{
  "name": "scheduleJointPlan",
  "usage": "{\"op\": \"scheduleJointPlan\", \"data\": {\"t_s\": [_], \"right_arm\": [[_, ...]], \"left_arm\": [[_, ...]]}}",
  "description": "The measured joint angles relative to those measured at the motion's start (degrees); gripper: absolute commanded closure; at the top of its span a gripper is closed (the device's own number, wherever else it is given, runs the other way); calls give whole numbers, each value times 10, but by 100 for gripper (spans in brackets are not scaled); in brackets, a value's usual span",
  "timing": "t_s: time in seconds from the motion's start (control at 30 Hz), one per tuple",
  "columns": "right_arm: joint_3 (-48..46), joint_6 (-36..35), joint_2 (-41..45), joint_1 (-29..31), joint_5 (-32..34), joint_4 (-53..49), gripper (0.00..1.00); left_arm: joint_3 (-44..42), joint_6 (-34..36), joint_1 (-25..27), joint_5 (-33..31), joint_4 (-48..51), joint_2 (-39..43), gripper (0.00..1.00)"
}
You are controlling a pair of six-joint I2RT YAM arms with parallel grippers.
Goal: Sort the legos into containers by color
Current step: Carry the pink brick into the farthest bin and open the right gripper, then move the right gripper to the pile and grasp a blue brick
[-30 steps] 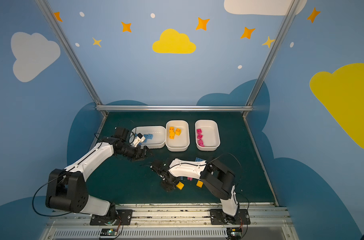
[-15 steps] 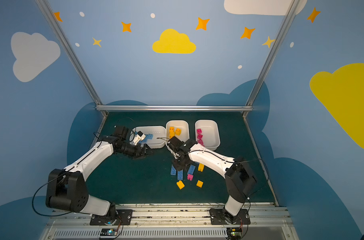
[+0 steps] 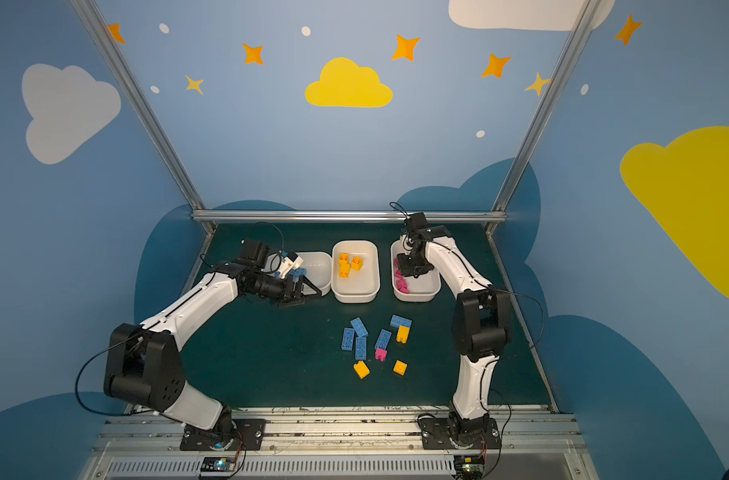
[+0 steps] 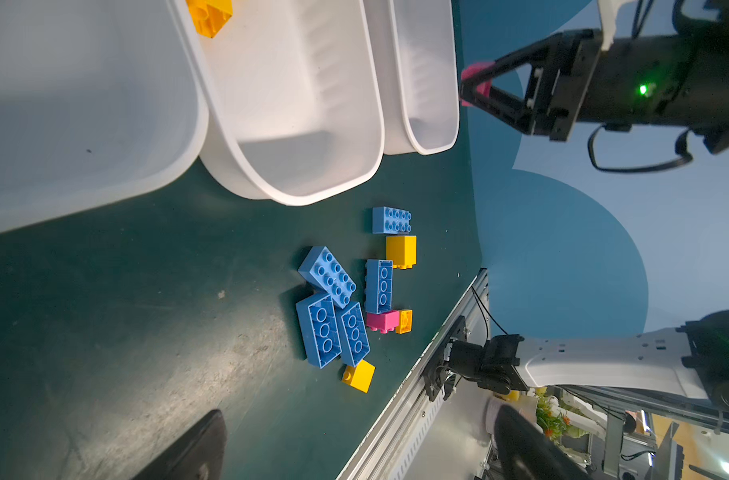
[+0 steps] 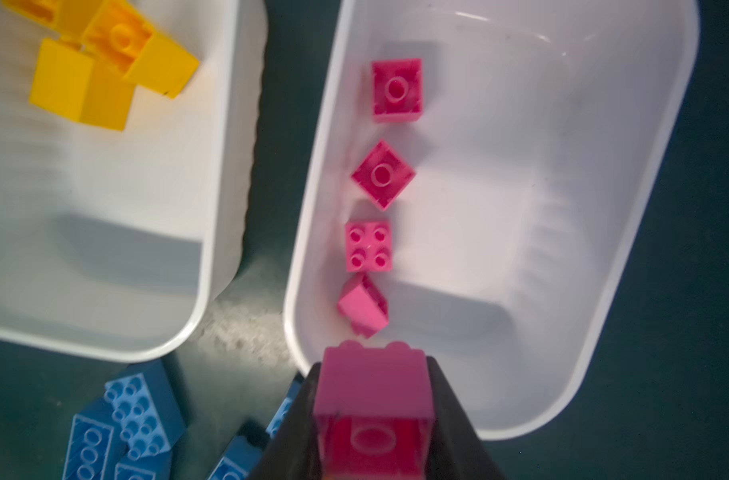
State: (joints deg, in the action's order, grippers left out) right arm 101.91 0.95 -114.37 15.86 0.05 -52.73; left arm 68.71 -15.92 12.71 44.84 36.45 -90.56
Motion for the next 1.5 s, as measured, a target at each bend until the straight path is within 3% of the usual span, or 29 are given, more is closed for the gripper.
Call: {"op": "scheduleJointPlan", "data": {"t_s": [0.37, 0.57, 0.67, 0.77, 0.93, 1.17, 1.33, 1.5], "right_arm": [[250, 0, -232, -52, -28, -37, 71], [323, 3, -296, -53, -53, -58, 45], [320, 1, -291, -53, -62, -64, 39], [264, 1, -249, -50, -72, -56, 37], [99, 25, -94, -37, -106, -35, 36], [-107, 126, 125, 61, -160, 20, 33], [-176, 226, 163, 146, -172, 53, 33], [-221, 364, 169, 237, -122, 81, 33]], "left_arm": [[47, -14, 6, 3, -2, -39, 1], [51, -14, 8, 3, 2, -43, 1], [51, -12, 8, 2, 7, -43, 1], [51, -10, 8, 0, 11, -43, 1], [51, -3, 0, -2, 19, -43, 1], [51, 14, -23, -5, 37, -38, 1], [50, 29, -38, -9, 50, -28, 1], [36, 50, -55, -13, 67, -4, 1]]}}
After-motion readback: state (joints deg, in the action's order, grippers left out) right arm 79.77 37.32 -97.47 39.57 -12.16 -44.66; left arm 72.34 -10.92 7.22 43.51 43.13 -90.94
